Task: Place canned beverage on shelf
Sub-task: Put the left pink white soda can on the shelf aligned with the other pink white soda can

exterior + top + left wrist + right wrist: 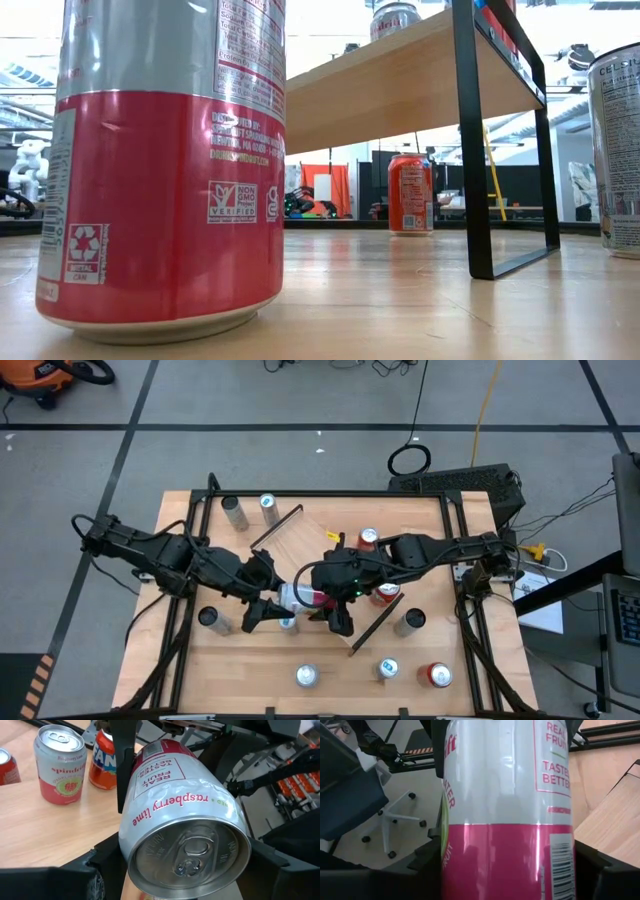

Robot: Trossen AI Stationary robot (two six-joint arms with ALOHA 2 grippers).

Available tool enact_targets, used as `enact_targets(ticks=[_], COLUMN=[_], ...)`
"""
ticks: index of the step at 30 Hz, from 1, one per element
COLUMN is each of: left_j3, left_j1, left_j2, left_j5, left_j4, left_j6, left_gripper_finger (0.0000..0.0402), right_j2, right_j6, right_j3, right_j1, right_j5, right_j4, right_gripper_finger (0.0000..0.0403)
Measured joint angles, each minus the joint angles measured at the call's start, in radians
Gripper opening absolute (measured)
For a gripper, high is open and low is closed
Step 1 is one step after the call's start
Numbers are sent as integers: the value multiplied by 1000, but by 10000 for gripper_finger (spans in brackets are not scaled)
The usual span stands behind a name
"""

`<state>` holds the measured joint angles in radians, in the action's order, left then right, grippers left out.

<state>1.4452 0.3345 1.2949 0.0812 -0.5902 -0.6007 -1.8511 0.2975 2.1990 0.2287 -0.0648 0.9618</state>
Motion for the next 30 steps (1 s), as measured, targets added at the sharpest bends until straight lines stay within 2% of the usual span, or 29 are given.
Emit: enact_targets(ticks=[10,15,19,24,30], left_j3=[0,0,0,0,0], left_j1=[1,0,1,1,1], left_j2=[-2,-3,-3,-4,-6], left_j5=[152,216,270,394,573], left_j4=[18,86,153,191,215], left_j6=[-161,-186,-185,-211,-202], left_gripper_finger=[358,394,397,397,397], right_j2=[9,10,10,31,90], right_j6=[-29,-33,-32,2,-7], right_j3=[0,0,0,0,0], right_j1=[-14,-33,-43,-57,-65], right_j5=[29,15,15,28,178], right_j4=[19,24,23,30,36], right_gripper_finger=[280,280,280,279,279])
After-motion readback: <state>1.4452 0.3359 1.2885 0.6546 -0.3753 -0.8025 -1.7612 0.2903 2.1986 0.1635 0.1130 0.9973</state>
